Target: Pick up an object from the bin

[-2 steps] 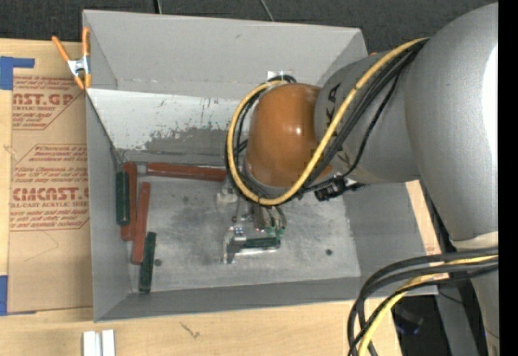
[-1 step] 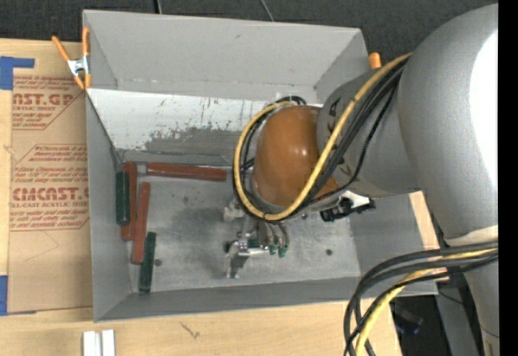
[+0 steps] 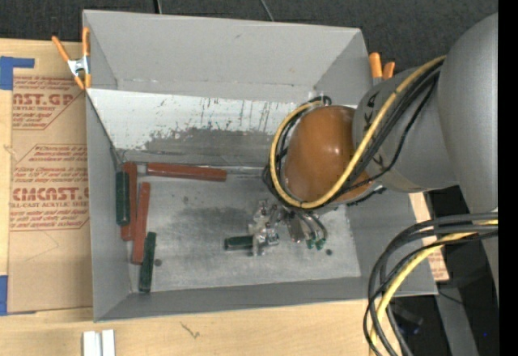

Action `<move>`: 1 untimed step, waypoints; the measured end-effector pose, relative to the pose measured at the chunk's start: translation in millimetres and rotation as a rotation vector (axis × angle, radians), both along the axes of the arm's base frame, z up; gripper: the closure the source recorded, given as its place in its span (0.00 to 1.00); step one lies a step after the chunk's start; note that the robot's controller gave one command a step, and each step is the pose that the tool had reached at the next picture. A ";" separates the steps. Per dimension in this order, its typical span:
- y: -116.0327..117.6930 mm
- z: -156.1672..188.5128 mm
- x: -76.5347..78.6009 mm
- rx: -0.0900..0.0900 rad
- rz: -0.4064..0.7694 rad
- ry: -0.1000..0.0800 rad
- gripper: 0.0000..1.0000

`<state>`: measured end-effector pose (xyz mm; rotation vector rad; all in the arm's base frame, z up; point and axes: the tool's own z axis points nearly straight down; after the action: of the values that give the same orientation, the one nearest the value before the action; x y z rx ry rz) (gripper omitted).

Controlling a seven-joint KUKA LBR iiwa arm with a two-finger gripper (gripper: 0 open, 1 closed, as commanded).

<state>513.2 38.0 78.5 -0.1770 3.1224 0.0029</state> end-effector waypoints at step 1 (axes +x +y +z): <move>0.0 0.0 0.0 0.000 0.000 0.000 1.00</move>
Offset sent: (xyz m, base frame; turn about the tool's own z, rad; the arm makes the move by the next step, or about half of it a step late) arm -0.0249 -0.0122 0.1937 0.0952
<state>513.3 38.0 78.5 -0.1773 3.1223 0.0030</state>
